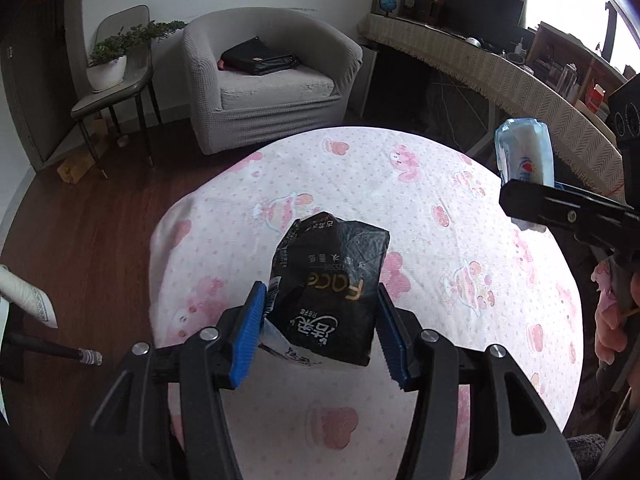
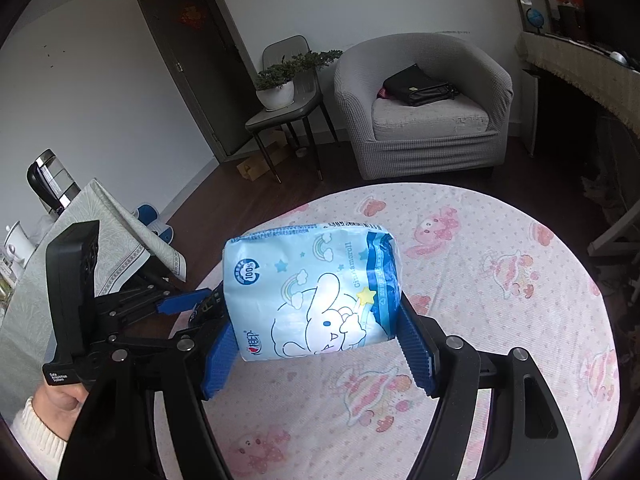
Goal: Collect trash
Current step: 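Carry the diaper pack and black pack over the green bin and open both grippers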
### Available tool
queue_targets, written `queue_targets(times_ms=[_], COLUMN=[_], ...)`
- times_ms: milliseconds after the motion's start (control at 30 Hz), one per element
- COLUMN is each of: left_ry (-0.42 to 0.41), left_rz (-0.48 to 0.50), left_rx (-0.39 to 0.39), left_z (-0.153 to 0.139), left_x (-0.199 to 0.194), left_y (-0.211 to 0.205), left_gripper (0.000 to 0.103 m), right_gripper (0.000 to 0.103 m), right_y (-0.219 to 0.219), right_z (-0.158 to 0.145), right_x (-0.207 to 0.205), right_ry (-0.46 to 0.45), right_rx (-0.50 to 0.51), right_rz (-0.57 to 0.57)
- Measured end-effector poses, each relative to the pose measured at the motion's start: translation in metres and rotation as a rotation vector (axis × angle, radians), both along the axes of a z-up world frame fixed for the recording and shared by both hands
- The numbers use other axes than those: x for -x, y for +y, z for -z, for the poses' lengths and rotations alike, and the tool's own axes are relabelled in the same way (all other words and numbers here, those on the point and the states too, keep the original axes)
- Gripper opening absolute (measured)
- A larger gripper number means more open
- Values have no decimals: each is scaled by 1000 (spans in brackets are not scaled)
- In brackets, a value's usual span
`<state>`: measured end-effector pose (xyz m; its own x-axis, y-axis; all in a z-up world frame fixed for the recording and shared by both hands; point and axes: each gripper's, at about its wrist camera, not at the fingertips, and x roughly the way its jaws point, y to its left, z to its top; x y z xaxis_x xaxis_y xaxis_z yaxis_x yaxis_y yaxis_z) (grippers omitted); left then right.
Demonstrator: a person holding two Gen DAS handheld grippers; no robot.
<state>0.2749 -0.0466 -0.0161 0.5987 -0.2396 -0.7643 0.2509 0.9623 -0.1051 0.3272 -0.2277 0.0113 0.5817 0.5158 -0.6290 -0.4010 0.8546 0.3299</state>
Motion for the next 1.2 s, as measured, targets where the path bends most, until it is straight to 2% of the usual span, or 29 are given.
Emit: queue_targets(times_ms=[133, 233, 533, 900, 1000, 1200], left_ry=[-25, -55, -58, 20, 46, 76], left_rz=[-60, -104, -260, -398, -419, -436], left_rx=[35, 1, 53, 66, 45, 52], left_z=[-9, -11, 3, 48, 54, 65], left_x=[23, 45, 84, 98, 98, 101], left_y=[26, 46, 140, 227, 239, 256], left_gripper=[56, 56, 56, 56, 56, 56], right_gripper=[72, 72, 72, 72, 72, 72], right_y=[25, 50, 135, 235, 258, 294], right_z=[1, 6, 4, 15, 21, 26], right_x=[2, 1, 6, 26, 29, 34], right_ry=[2, 9, -1, -10, -1, 3], right_rx=[26, 66, 95, 196, 218, 221], right_rz=[-29, -61, -177, -335, -368, -405])
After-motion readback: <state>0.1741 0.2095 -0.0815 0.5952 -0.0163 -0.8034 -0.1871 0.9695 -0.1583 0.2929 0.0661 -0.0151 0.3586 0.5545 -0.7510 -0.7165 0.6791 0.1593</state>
